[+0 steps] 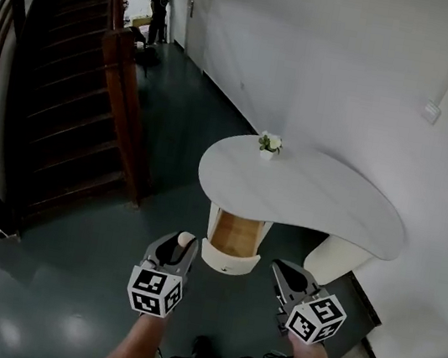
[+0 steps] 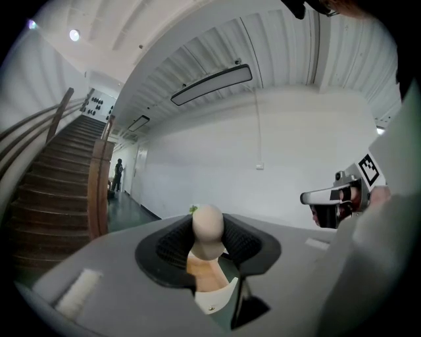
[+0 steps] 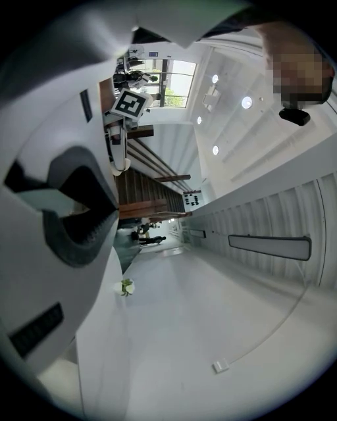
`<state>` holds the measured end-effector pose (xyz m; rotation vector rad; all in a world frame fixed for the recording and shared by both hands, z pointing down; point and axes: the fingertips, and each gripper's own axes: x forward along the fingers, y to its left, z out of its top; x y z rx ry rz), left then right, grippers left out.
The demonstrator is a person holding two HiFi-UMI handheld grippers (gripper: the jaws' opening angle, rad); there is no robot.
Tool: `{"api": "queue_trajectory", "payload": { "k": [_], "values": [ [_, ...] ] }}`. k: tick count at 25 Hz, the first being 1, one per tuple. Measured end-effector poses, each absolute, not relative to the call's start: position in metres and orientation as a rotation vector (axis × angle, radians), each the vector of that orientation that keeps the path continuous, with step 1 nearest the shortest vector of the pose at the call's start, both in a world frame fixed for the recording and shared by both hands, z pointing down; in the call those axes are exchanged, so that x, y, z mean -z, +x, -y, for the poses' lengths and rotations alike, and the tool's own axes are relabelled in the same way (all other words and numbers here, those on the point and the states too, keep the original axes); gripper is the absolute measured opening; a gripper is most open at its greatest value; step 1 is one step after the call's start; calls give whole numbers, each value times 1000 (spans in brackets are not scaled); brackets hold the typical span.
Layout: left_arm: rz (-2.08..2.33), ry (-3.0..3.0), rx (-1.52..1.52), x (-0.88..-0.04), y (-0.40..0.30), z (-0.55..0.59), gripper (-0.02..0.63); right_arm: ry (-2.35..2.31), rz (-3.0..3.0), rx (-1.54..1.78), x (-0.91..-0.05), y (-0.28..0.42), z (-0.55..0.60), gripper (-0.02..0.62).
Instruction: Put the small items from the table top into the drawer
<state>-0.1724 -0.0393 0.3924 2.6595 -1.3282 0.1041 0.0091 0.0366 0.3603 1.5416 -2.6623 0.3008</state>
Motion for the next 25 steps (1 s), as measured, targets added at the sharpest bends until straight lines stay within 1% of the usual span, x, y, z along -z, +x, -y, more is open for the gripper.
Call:
{"api": "queue_trajectory", "payload": {
  "k": [8,13,19,25],
  "values": [
    [1343,2627,-103,-402,-178,73,138,1449,2675,-315,-365,-10,15,12],
    [1385,2606,-155,-408,-177,91,138,1376,2722,-329,-372,-12,49,11],
    [1497,2508,-228,-424,-170,120,138,1263,2794,-403,-391,0,98,11],
    [1544,2459,-294,-436,-122,157,140,1154,2820,-496,-416,41,144,11]
  ]
}}
